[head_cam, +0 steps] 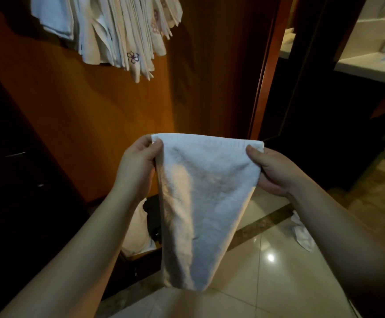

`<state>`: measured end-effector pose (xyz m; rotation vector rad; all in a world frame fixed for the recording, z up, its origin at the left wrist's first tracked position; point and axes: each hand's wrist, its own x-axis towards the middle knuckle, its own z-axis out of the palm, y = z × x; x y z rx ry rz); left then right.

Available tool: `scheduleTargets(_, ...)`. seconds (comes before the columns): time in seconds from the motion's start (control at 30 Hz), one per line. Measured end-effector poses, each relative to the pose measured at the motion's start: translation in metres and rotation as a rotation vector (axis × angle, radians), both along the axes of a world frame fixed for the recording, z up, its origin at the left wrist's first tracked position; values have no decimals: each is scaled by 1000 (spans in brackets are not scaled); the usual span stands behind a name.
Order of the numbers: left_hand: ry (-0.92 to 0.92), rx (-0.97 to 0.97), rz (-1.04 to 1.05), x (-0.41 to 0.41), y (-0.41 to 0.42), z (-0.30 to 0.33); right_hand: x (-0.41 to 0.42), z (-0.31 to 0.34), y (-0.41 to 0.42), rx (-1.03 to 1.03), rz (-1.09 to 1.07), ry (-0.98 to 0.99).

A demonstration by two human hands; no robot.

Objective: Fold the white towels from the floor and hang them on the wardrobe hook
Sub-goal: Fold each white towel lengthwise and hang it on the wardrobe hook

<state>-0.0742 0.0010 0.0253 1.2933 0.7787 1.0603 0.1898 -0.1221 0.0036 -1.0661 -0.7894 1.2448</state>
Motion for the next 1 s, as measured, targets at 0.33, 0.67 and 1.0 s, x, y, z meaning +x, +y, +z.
scheduleTargets(0.33, 215, -124, 239, 6, -12, -63, -33, -53, 13, -186, -133, -273)
scheduleTargets(0.67, 237, -92, 353, 28, -96, -73, -110, -59, -15, -221, -349, -216)
scheduleTargets(1.0, 215, -1, 155, 39, -113, -55, -126, -43, -15, -30, -289, -300)
